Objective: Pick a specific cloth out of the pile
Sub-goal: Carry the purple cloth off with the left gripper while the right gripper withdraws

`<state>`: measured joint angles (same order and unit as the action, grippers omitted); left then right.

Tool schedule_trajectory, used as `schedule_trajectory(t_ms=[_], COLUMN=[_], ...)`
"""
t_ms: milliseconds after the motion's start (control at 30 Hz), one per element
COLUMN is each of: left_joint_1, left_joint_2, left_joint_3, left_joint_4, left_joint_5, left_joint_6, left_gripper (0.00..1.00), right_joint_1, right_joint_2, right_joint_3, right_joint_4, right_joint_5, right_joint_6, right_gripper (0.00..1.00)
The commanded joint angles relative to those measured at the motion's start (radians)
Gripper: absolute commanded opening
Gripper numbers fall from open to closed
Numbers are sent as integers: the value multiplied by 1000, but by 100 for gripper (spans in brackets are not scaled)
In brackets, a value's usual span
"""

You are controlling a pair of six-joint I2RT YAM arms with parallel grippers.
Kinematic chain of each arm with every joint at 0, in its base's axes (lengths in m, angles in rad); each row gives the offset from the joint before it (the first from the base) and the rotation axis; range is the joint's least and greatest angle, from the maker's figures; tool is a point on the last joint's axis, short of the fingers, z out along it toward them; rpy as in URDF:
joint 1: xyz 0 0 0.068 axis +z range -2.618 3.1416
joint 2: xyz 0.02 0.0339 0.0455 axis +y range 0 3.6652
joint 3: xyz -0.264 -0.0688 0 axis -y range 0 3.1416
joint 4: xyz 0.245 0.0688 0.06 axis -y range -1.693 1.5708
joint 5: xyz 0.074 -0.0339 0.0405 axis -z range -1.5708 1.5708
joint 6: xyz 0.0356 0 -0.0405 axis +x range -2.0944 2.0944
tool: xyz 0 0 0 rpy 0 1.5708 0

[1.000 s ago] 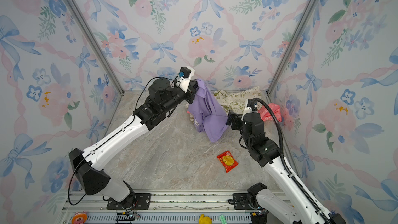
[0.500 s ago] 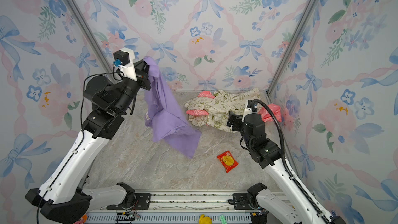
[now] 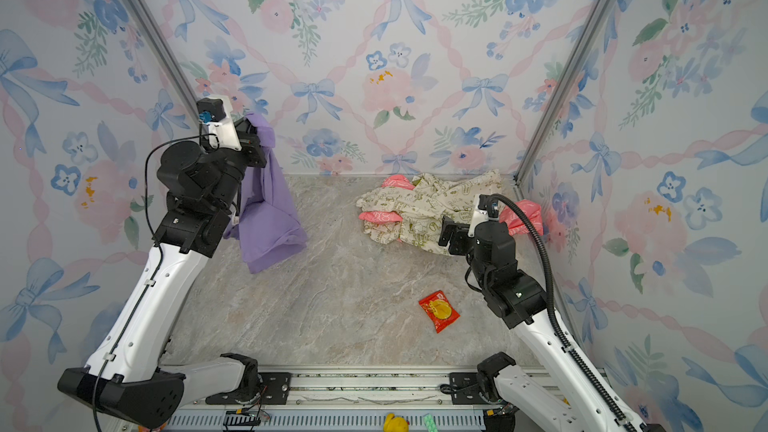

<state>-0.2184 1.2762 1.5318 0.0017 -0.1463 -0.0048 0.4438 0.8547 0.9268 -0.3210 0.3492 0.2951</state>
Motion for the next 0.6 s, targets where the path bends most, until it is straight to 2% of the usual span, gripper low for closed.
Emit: schedule_trajectory(t_ms=[0,200,333,467,567], left_joint_1=[35,50,50,51,50], left_joint_2=[84,259,335,323,265], left_joint_3=[65,271,372,333,201], left_joint_4=[48,46,47,55,88], left_joint_5=[-7,-32,-89,-148,-159], left_joint_6=[-62,-116,-104,-65,-29], left_gripper=[0,0,0,0,0], right_joint_1=[-8,-18,-24,-25,-25], right_joint_2=[23,99,133,134,131], right_joint_3=[-23,-34,-37,-54,-64], right_joint_4=[20,67,105,148,159], right_joint_5=[-7,-12,-58,-119,-155], right_joint_6=[-25,-48,-59,-46,-29], right_gripper=[97,97,97,97,97])
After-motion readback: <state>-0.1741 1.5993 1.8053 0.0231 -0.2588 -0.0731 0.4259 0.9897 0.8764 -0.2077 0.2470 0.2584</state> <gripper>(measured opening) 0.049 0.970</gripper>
